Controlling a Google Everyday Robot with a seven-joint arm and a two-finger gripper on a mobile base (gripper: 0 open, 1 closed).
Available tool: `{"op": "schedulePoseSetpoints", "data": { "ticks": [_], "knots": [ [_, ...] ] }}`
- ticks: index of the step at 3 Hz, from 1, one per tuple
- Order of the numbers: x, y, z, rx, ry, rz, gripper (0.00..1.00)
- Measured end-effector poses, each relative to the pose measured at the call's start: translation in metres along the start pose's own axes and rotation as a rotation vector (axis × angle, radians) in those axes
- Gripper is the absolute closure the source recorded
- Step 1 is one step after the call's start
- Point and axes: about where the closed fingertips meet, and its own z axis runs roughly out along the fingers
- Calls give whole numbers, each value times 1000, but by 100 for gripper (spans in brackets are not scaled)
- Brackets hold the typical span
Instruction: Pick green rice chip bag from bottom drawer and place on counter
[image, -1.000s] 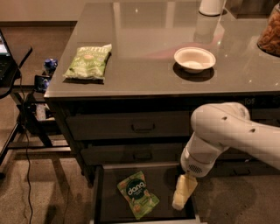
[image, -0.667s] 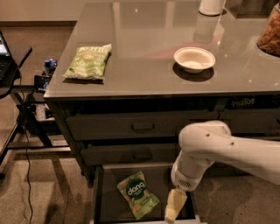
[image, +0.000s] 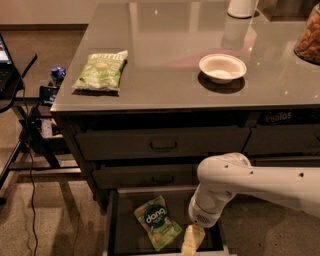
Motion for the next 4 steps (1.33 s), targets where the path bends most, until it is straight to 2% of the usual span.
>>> {"op": "schedulePoseSetpoints", "data": {
  "ticks": [1,2,3,4],
  "knots": [
    [-4,0,31,-11,-22,-30,0],
    [-18,-19,76,5,-65,-23,0],
    [-31,-45,116,8,-137,33,0],
    [-31,-45,116,8,-137,33,0]
  ]
}}
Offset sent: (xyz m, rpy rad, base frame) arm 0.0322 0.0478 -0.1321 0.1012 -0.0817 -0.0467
